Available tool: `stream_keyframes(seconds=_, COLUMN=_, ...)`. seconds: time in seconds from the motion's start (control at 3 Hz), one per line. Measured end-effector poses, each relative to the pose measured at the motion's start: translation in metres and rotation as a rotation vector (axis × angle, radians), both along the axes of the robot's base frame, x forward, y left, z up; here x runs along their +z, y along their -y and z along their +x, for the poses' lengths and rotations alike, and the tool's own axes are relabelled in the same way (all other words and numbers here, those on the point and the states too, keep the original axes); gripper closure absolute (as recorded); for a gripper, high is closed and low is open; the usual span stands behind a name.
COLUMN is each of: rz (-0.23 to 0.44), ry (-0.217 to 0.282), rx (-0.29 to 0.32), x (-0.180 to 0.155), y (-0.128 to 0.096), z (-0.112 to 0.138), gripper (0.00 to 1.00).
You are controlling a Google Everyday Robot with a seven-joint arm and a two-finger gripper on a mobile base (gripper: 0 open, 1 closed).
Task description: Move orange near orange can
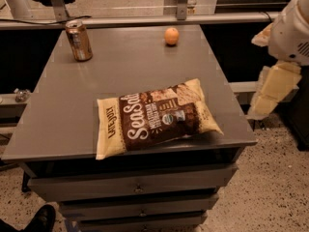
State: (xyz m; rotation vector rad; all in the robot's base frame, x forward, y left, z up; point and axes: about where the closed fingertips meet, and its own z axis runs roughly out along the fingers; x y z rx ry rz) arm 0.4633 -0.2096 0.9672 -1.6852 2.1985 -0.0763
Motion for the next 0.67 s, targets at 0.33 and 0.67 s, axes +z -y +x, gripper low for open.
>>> stream_keyframes(seconds=0.33, rz=0.062, ry=0.047, rx=-0.008, x=-0.017, y=-0.013, z=0.054, gripper=0.0)
stream_keyframes(seconds=0.67, rz=0.153, ry=0.089, rx=-0.027, x=-0.028, y=-0.022, z=0.113, gripper=0.0)
